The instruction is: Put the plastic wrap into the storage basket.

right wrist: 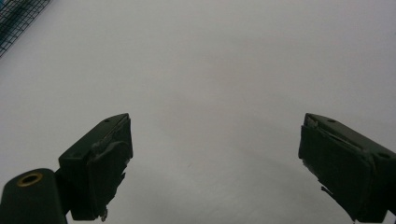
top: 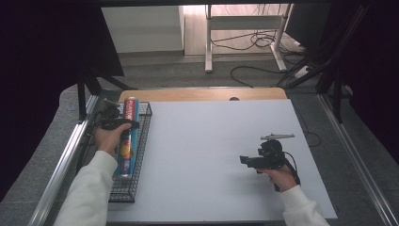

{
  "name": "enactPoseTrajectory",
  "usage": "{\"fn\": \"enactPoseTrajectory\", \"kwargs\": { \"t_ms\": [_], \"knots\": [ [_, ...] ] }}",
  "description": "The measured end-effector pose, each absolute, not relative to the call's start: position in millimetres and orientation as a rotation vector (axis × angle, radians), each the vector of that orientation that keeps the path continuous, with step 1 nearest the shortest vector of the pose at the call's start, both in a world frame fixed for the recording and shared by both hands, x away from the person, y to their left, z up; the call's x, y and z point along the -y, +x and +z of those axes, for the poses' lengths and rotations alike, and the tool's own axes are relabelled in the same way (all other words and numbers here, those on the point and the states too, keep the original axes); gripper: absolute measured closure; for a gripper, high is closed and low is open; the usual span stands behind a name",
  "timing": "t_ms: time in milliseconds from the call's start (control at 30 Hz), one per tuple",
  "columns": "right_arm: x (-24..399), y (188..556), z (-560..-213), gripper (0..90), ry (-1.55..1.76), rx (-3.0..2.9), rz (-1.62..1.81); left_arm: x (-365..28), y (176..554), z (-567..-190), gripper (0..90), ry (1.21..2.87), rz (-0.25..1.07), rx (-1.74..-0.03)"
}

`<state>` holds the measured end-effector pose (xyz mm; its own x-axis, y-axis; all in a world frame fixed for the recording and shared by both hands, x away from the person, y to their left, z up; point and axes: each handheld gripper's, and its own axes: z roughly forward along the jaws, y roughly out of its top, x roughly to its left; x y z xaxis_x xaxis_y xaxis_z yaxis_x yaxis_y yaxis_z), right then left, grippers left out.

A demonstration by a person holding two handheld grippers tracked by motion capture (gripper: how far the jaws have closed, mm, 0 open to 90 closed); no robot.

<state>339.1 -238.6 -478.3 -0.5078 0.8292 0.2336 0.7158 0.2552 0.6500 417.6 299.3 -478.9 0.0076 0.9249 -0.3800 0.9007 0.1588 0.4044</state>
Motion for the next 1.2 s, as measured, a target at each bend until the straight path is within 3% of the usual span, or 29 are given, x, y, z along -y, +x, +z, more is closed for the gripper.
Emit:
{"fn": "enactPoseTrajectory", "kwargs": {
  "t_ms": [267,400,967,1200],
  "knots": [
    [240.7,342.8,-481.1,10.0,1.476,-2.361,1.078,-313.4,408.0,-453.5,31.9,1.759,-0.014,-1.848],
    [239.2,341.6,-479.9,10.0,1.474,-2.363,1.08,-312.1,406.5,-457.7,31.9,1.798,-0.057,-1.849],
    [244.9,343.2,-481.1,10.0,1.487,-2.342,1.073,-293.5,426.2,-509.6,31.2,1.796,-0.016,-1.967],
    [244.7,343.4,-481.4,10.0,1.484,-2.343,1.071,-291.5,422.7,-501.5,27.3,1.809,0.069,-1.952]
  ]
}}
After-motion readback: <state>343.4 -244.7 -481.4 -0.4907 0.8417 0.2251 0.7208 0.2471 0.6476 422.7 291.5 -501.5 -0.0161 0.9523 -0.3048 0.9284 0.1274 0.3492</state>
